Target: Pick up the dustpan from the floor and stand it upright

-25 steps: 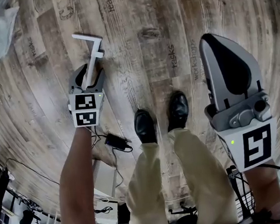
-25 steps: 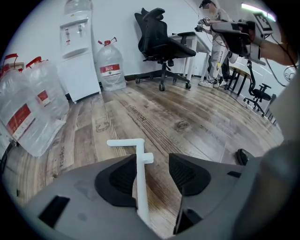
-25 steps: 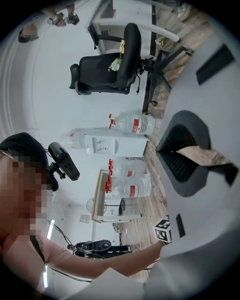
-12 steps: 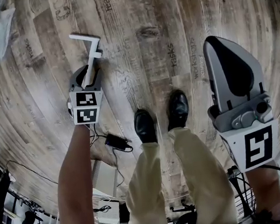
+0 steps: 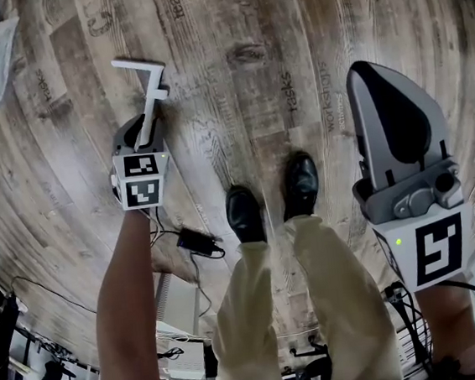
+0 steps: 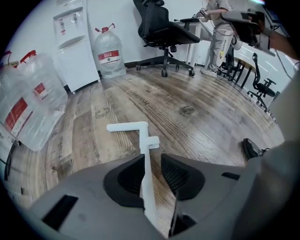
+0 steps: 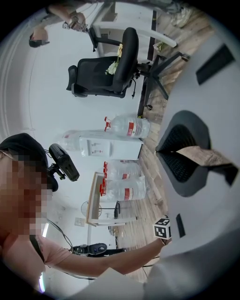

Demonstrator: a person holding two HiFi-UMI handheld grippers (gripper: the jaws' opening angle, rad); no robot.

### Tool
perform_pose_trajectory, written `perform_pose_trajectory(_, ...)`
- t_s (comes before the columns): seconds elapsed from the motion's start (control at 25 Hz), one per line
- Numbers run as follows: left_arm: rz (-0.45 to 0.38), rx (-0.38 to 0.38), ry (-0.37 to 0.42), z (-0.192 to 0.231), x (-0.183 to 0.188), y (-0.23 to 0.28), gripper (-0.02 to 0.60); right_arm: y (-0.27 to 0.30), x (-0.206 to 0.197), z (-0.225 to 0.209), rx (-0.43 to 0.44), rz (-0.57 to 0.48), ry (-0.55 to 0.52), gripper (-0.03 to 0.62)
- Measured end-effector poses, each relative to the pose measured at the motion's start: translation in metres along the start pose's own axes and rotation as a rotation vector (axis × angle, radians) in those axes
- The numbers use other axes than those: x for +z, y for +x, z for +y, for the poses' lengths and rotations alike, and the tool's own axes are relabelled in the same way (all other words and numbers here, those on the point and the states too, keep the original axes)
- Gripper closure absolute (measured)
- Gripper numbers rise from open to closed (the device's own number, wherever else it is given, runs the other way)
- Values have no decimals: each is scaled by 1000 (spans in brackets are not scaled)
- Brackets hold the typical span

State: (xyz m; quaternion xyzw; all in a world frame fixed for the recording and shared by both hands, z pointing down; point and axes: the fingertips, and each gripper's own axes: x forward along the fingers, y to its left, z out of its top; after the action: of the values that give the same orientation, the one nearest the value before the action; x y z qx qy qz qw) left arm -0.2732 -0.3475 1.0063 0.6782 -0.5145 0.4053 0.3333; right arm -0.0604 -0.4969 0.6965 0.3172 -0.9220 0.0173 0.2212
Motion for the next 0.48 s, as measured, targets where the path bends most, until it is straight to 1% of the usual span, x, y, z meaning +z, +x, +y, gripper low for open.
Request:
perform_pose_trajectory(0.08,20,-9,-5,0,-6,4,432,0,-1,0,1,1,-1,592)
perform_pose_trajectory(0.12,27,-13,0,-1,-8,5,423,0,-2,0,1,1,-3,592)
perform_pose_trajectory(0.48,54,-7,3,4,-18,20,430,0,-10,-4,-1,8,-15,592)
